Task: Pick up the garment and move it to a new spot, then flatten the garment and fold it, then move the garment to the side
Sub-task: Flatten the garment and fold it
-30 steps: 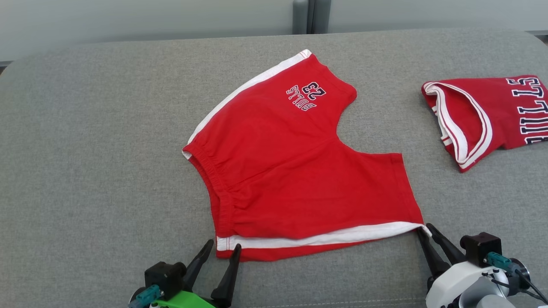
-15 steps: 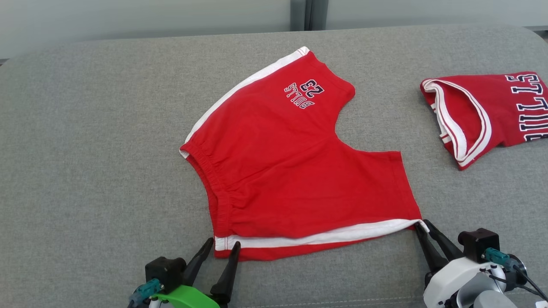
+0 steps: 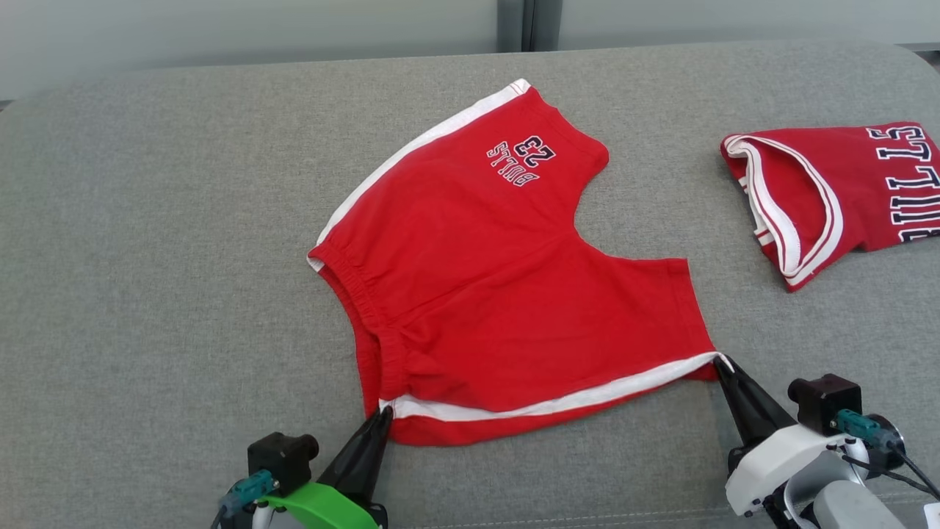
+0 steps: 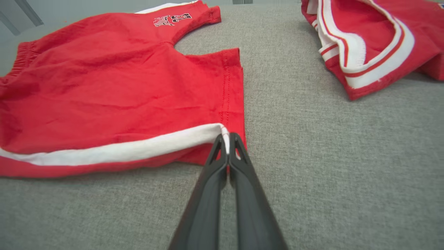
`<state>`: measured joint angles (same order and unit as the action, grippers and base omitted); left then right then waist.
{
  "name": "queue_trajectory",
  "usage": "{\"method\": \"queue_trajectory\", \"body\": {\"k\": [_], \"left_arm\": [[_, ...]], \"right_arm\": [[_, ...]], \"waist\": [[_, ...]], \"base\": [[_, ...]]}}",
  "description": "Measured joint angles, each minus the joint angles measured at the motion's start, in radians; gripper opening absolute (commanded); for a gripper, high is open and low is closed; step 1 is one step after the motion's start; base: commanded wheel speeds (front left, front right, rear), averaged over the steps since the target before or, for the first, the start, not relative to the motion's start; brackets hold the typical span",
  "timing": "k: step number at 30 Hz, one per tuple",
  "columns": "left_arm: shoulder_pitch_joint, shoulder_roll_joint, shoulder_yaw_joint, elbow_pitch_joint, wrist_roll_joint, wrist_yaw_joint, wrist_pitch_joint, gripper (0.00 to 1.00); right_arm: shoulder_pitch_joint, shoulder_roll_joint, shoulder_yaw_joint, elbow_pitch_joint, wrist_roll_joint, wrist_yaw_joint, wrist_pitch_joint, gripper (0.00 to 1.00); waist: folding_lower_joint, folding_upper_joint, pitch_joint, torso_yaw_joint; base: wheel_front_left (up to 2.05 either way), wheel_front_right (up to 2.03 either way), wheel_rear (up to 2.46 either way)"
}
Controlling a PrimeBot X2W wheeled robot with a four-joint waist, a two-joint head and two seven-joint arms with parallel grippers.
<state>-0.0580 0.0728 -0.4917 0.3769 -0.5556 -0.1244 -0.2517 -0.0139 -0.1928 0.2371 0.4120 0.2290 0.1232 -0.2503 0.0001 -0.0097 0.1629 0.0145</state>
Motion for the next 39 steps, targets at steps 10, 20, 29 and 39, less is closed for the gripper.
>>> {"method": "queue_trajectory", "body": {"k": [10,20,29,39], "left_arm": [[0.006,0.060,0.016,-0.113,-0.102,0.000,0.005,0.00],[0.000,0.075,-0.012,-0.348,-0.253,0.000,0.153,0.00],[-0.119,0.086,0.041,-0.454,-0.370,0.027,0.348,0.00],[-0.350,0.081,0.077,-0.478,-0.363,0.109,0.480,0.00]], "right_arm": [[0.009,-0.098,0.026,-0.123,0.002,0.001,0.000,0.00],[-0.050,-0.245,0.137,-0.262,0.058,0.001,0.004,0.00],[-0.342,-0.405,0.202,-0.324,0.142,0.001,0.163,0.00],[-0.576,-0.499,0.213,-0.292,0.257,0.001,0.321,0.00]], "waist": [[0.0000,0.0000,-0.015,-0.012],[0.0000,0.0000,0.034,-0.002],[0.0000,0.0000,0.129,0.042],[0.0000,0.0000,0.237,0.150]], "base": [[0.00,0.00,0.00],[0.00,0.00,0.00],[0.00,0.00,0.00],[0.00,0.00,0.00]]}}
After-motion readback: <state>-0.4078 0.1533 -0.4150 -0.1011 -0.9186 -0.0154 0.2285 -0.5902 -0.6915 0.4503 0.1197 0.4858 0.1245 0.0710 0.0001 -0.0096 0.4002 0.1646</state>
